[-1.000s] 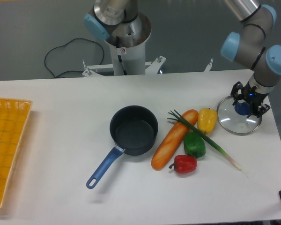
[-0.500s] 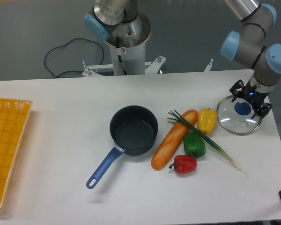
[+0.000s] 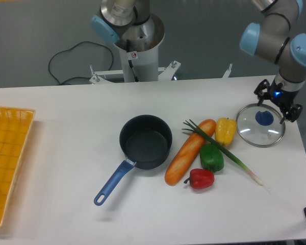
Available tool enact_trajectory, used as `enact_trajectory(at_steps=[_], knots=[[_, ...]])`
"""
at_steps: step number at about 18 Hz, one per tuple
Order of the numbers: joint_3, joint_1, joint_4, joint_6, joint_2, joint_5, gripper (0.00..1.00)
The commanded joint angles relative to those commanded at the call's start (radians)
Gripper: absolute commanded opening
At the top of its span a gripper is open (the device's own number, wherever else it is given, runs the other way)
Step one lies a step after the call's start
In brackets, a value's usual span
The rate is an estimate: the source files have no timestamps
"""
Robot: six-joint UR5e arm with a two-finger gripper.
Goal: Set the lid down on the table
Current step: 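Raise the open gripper up off the lid knob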
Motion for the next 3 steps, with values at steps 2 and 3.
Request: enact_trajectory(at_steps=[2, 3], knots=[[0.006, -0.029, 0.0, -0.008, 0.008, 0.006, 1.0], [0.011, -0.034, 0.0, -0.011, 0.009, 0.014, 1.0]])
